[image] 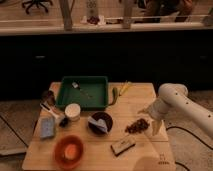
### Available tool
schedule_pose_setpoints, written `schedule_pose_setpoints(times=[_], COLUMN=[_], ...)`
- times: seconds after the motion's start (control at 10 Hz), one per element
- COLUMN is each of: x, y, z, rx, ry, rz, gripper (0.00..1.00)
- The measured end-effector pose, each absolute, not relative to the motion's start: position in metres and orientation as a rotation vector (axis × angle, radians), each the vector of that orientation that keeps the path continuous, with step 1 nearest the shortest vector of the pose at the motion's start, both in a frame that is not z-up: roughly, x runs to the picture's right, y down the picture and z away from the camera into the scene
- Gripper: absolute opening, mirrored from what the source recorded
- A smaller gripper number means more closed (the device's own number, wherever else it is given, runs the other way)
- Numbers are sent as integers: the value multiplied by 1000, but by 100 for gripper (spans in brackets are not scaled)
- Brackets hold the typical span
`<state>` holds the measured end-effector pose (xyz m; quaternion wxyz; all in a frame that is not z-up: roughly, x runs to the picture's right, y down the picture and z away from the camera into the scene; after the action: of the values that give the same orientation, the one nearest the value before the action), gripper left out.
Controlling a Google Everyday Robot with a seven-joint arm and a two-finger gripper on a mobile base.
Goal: Place grapes in table surface
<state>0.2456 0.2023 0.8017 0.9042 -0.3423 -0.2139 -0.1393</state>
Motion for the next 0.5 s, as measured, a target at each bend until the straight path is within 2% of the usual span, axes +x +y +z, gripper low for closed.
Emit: schedule_pose_setpoints(times=[0.5], x=[246], y=[203], z=[802], rx=[-707], ry=[-442], rz=[-287], gripper=[80])
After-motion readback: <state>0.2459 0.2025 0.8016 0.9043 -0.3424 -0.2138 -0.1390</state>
